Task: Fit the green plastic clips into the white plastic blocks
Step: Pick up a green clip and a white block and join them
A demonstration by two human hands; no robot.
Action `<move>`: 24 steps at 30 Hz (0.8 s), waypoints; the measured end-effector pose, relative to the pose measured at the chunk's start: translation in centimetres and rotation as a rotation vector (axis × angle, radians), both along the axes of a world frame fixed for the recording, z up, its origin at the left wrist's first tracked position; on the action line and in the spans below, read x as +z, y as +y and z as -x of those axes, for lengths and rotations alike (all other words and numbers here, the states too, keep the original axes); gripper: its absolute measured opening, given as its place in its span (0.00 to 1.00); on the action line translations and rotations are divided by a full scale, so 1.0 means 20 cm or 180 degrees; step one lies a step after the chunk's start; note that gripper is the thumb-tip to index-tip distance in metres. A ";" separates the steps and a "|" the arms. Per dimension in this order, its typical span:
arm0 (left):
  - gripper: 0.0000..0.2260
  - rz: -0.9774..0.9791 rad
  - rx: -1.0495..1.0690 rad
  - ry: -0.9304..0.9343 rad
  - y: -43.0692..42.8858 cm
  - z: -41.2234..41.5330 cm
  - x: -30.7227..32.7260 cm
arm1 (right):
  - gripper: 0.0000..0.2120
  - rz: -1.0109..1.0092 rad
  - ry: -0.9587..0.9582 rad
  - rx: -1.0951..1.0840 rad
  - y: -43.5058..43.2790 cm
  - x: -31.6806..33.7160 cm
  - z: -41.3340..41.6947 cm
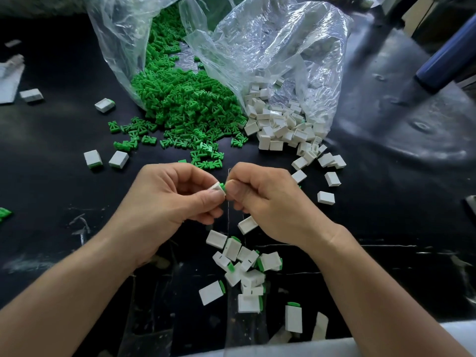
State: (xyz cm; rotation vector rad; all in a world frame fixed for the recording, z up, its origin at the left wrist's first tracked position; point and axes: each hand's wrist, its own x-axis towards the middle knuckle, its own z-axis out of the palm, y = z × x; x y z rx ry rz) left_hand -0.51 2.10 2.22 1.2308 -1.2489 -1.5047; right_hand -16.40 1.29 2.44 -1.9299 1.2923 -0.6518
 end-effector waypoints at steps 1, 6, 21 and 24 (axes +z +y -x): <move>0.06 0.0133 -0.0028 -0.0139 0.01 0.00 0.00 | 0.10 0.0034 0.0096 0.0078 0.00 0.00 0.01; 0.05 0.0550 -0.0080 -0.0810 0.03 0.01 -0.01 | 0.08 0.0507 0.0968 0.0582 0.00 0.02 0.01; 0.11 0.0523 0.0115 0.0208 0.00 0.01 0.00 | 0.28 -0.1412 -0.1324 -0.0050 -0.01 0.01 0.02; 0.10 0.0503 0.0060 0.0327 0.00 0.00 0.00 | 0.32 -0.2033 -0.1668 0.0256 0.00 0.01 -0.03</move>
